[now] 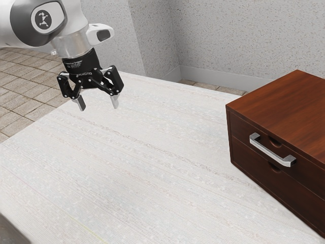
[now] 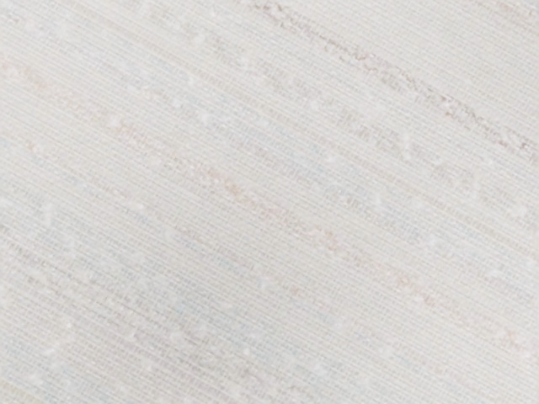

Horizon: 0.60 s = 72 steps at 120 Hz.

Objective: Pull the drawer handle with one arm to open the drawer

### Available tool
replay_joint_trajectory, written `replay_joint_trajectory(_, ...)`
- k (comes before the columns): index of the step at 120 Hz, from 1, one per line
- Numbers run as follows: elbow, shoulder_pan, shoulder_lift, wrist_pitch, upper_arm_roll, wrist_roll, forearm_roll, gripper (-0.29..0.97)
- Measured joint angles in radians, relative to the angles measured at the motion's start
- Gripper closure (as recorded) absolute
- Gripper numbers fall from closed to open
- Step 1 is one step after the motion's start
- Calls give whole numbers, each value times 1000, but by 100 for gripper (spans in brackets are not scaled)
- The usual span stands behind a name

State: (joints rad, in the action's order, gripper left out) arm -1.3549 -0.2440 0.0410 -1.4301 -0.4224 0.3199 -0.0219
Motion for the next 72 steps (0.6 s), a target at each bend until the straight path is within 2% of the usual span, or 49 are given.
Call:
replay_joint_trajectory(27, 1, -1, 1, 3, -3, 0, -4, 0)
replay_joint_trajectory(43, 5, -13, 8, 8, -46, 2, -52, 0)
replay_joint_trajectory(56, 137, -10, -60, 44, -49, 25, -74, 0)
replay_joint_trajectory(64, 180, 23, -88, 66, -25, 57, -82, 0)
replay_joint_trajectory(72, 185, 82, -90, 61, 36, 104, -95, 0)
